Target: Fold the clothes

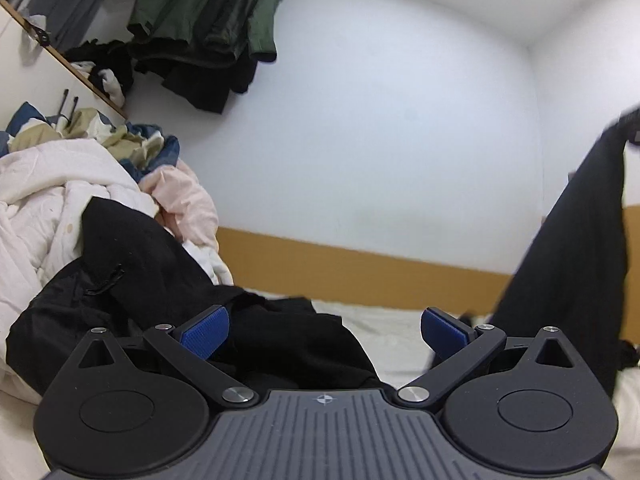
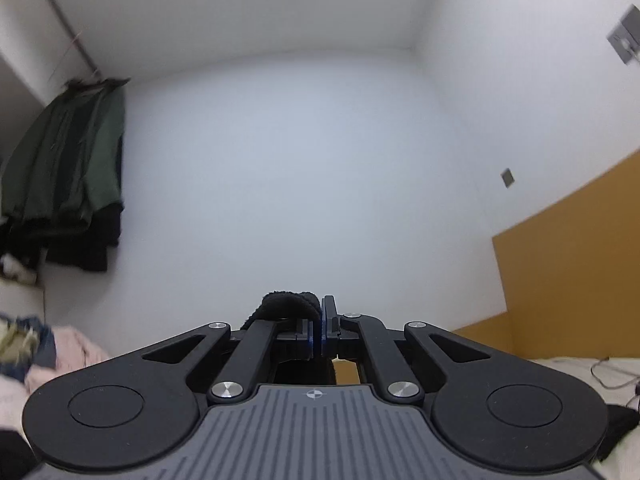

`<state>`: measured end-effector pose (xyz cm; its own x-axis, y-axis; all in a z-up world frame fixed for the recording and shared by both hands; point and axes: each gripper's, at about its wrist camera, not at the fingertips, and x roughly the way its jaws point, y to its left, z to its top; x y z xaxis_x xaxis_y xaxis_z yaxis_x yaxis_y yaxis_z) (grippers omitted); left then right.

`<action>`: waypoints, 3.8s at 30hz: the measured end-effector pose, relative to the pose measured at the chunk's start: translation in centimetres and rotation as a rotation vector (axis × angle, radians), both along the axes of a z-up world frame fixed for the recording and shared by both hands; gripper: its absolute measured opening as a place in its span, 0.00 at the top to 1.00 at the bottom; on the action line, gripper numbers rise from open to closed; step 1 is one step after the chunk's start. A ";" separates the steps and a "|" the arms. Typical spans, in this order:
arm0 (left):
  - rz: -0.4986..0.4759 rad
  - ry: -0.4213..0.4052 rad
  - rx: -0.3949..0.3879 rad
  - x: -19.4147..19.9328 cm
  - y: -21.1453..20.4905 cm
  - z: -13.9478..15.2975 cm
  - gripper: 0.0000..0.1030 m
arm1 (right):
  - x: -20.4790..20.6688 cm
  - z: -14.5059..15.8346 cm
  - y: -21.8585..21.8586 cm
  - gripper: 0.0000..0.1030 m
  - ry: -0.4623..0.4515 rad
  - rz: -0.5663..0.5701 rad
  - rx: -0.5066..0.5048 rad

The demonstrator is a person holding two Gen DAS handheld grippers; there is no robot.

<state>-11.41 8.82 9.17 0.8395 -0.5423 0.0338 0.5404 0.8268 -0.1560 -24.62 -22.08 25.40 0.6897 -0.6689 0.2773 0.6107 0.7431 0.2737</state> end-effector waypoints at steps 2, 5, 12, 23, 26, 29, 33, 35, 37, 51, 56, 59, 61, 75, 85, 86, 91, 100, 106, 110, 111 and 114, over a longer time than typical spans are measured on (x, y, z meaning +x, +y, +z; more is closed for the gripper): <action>0.018 0.071 0.057 1.3 -1.5 0.1 0.01 | -1.2 1.5 0.0 0.96 -0.026 -0.044 -0.064; 0.114 0.124 0.156 2.4 -4.4 0.1 0.01 | -2.7 1.7 -0.7 0.96 -0.030 -0.044 -0.081; 0.138 0.380 0.295 6.3 -10.0 -1.6 0.01 | 1.9 -7.9 -4.0 0.96 0.239 0.085 0.022; 0.441 0.532 0.561 17.6 -14.2 -6.2 0.15 | 8.8 -25.1 -8.1 0.95 0.371 0.288 0.224; 0.547 0.537 0.508 21.2 -12.5 -5.7 0.40 | 9.7 -28.4 -9.1 0.77 0.382 0.327 0.288; 0.699 0.501 0.517 25.0 -9.7 -5.0 0.44 | 9.6 -30.3 -10.3 0.61 0.378 0.359 0.355; 0.774 0.506 0.494 29.4 -3.5 -5.5 0.42 | 9.3 -30.7 -11.7 0.35 0.338 0.375 0.422; 0.730 0.462 0.499 29.2 -2.9 -5.9 0.40 | 9.7 -30.2 -11.6 0.22 0.372 0.382 0.409; 0.681 0.420 0.543 28.5 -3.1 -6.0 0.36 | 10.4 -29.9 -11.1 0.14 0.417 0.404 0.379; 0.343 0.239 0.474 13.8 -4.7 -1.5 0.00 | 6.4 -28.3 -6.2 0.04 0.360 0.226 0.296; 0.029 0.291 0.356 10.4 -6.8 -0.1 0.00 | 3.4 -27.4 -4.0 0.00 0.348 0.186 0.252; -0.071 0.273 0.344 9.0 -8.1 0.3 0.00 | 2.2 -28.4 -4.2 0.00 0.444 0.200 0.306; -0.136 0.333 0.312 9.7 -8.6 0.2 0.01 | 1.3 -28.7 -4.6 0.00 0.447 0.226 0.346; -0.260 0.551 0.216 8.7 -11.9 -4.9 0.01 | 1.5 -28.4 -4.5 0.00 0.494 0.188 0.471; -0.358 0.532 0.343 6.8 -15.8 -7.9 0.68 | 5.4 -29.8 -3.9 0.03 0.604 0.122 0.365; -0.367 0.540 0.328 6.8 -15.7 -7.6 0.79 | 5.7 -29.6 -4.2 0.06 0.605 0.129 0.367; -0.381 0.533 0.231 6.2 -14.8 -5.4 0.90 | 6.0 -30.4 -6.3 0.81 0.631 0.144 0.420; -0.419 0.316 0.046 5.5 -8.6 5.8 0.91 | 0.2 -26.5 -6.9 0.85 0.452 0.136 0.432; -0.413 0.316 -0.181 6.9 -4.0 11.3 0.90 | -3.9 -21.0 -5.8 0.98 0.322 0.008 0.360; -0.301 0.441 -0.147 8.9 -3.0 11.4 0.90 | -4.1 -19.1 -5.5 0.97 0.386 0.085 0.369; -0.266 0.455 -0.137 9.1 -2.4 10.8 0.90 | -3.6 -19.5 -5.0 0.97 0.449 0.092 0.339; -0.190 0.548 -0.116 10.3 0.2 8.6 0.88 | -2.3 -22.1 -4.4 0.97 0.595 0.173 0.264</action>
<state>-1.07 8.98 17.76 0.6397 -0.7039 -0.3089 0.4928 0.6839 -0.5379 -26.94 -26.45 3.31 0.7780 -0.5279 -0.3406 0.5914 0.7983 0.1138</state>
